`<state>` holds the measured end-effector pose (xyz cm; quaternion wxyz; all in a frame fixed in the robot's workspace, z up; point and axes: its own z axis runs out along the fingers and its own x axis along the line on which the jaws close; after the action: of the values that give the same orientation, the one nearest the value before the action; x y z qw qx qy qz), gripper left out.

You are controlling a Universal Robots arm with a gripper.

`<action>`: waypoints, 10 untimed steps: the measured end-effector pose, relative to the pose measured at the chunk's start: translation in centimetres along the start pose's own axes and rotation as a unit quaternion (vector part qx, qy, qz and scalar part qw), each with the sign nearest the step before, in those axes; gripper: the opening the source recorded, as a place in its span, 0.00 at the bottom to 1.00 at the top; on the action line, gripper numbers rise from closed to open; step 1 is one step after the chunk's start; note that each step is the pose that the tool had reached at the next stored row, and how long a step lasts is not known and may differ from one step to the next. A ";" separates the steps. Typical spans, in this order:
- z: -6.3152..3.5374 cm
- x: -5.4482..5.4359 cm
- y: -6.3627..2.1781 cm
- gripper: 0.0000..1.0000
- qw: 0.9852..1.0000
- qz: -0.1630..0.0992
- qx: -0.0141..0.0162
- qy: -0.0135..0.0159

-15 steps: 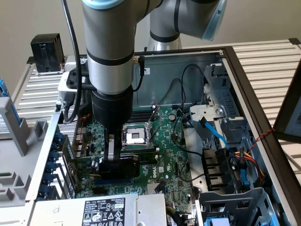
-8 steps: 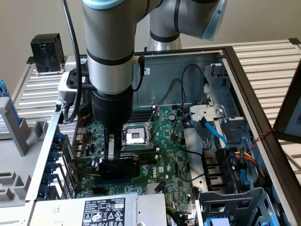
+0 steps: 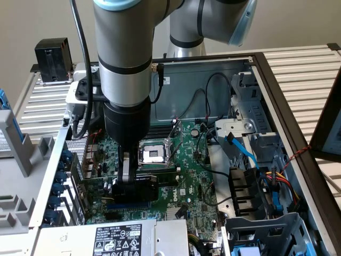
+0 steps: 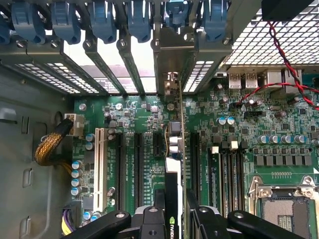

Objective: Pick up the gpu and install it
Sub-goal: 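Press down on the gpu until it lock into place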

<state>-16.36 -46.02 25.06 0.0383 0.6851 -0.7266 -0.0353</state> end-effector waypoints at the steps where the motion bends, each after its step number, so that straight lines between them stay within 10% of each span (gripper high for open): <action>1: 0.00 0.0 0.00 0.26 1.000 0.000 0.000 0.000; 10: 0.06 0.0 0.00 0.26 1.000 0.000 0.000 0.000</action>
<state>-16.37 -46.05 25.00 0.0382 0.6851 -0.7266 -0.0353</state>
